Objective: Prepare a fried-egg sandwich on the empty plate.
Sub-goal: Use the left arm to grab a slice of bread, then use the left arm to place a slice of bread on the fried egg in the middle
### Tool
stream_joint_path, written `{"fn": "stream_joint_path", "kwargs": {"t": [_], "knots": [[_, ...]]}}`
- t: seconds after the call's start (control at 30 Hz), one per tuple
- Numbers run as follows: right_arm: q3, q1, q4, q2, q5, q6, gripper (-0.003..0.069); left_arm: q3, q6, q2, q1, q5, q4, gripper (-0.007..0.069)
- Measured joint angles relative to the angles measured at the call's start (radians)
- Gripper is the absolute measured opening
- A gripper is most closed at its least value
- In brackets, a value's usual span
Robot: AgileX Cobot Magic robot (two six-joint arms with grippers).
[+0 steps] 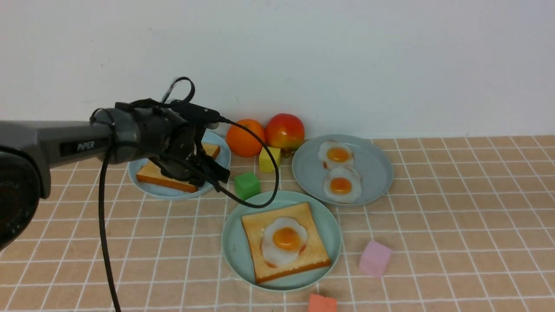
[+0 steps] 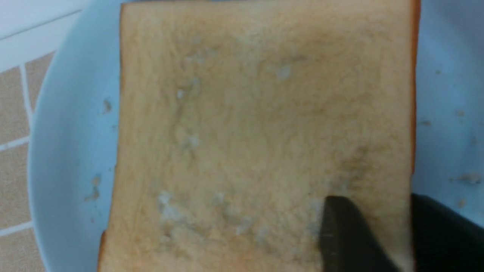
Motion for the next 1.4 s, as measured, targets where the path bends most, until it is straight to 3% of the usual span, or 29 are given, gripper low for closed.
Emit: {"fn": "stream_joint_path", "kwargs": {"t": [0.13, 0.37, 0.53, 0.57, 0.67, 0.77, 1.0, 1.4], "knots": [[0.000, 0.000, 0.001, -0.001, 0.009, 0.001, 0.0040, -0.002, 0.003, -0.030, -0.008, 0.046, 0.011, 0.0033], [0.000, 0.000, 0.001, -0.001, 0.010, 0.001, 0.0043, 0.030, 0.067, -0.265, -0.047, 0.144, 0.008, 0.0018], [0.000, 0.000, 0.000, -0.003, 0.009, 0.001, 0.0051, 0.234, 0.417, -0.499, -0.201, 0.082, -0.115, 0.0018], [0.000, 0.000, 0.000, -0.003, 0.009, 0.001, 0.0051, 0.244, 0.435, -0.499, -0.201, 0.078, -0.123, 0.0018], [0.000, 0.000, 0.002, -0.012, -0.009, 0.001, 0.0053, 0.386, 0.720, -0.552, -0.322, 0.032, -0.259, 0.0017], [0.000, 0.000, 0.018, -0.021, -0.020, 0.001, 0.0057, 0.431, 0.819, -0.528, -0.351, 0.007, -0.317, 0.0017], [0.000, 0.000, 0.036, -0.042, -0.023, 0.001, 0.0065, 0.439, 0.942, -0.424, -0.354, -0.097, -0.344, 0.0017], [0.000, 0.000, 0.039, -0.042, -0.023, 0.001, 0.0082, 0.439, 0.962, -0.377, -0.354, -0.118, -0.433, 0.0017]]}}
